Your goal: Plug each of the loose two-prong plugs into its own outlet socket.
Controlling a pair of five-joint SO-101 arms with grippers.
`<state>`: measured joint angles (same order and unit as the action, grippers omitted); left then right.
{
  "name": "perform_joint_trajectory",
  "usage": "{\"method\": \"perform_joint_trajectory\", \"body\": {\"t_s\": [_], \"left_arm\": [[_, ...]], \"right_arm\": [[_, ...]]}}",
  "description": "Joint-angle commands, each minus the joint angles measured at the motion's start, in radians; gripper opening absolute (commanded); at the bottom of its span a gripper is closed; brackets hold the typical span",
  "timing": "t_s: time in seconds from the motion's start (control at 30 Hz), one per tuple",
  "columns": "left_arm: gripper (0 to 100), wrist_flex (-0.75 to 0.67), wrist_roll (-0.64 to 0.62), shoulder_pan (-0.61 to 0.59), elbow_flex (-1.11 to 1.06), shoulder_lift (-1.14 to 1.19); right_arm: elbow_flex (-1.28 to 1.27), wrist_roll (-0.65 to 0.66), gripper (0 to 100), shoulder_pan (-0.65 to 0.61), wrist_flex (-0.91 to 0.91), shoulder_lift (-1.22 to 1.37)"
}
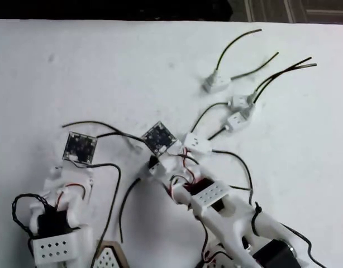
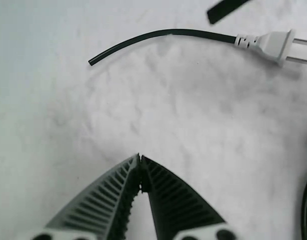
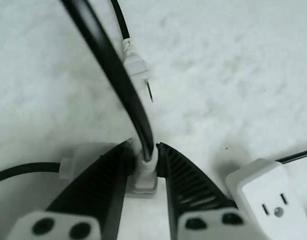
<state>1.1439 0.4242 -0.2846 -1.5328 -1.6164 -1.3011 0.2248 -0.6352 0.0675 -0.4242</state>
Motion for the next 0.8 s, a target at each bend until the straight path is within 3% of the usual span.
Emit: {"method": "perform_joint_trajectory", "body": {"t_s": [0.0, 0.1, 0.27, 0.47, 0.6, 0.77], "left_arm": [[2, 0.005, 0.009, -0.002, 0.003, -0.007], [2, 0.005, 0.009, -0.001, 0.003, -0.007], [2, 0.005, 0.009, 0.001, 0.003, -0.007], [2, 0.005, 0.009, 0.001, 0.003, -0.007], [2, 0.005, 0.009, 0.001, 0.003, -0.007], [2, 0.005, 0.009, 0.001, 0.003, -0.007]], "right_arm": [[0.006, 0.015, 2.2, 0.018, 0.004, -0.056], [0.011, 0.012, 4.2, 0.015, 0.059, -0.117], [0.011, -0.078, 15.9, 0.013, 0.17, -0.229], [0.009, -0.084, 10.5, 0.013, 0.188, -0.263], [0.009, -0.078, 1.9, 0.013, 0.186, -0.213], [0.009, -0.077, 1.6, 0.019, 0.188, -0.148]]}}
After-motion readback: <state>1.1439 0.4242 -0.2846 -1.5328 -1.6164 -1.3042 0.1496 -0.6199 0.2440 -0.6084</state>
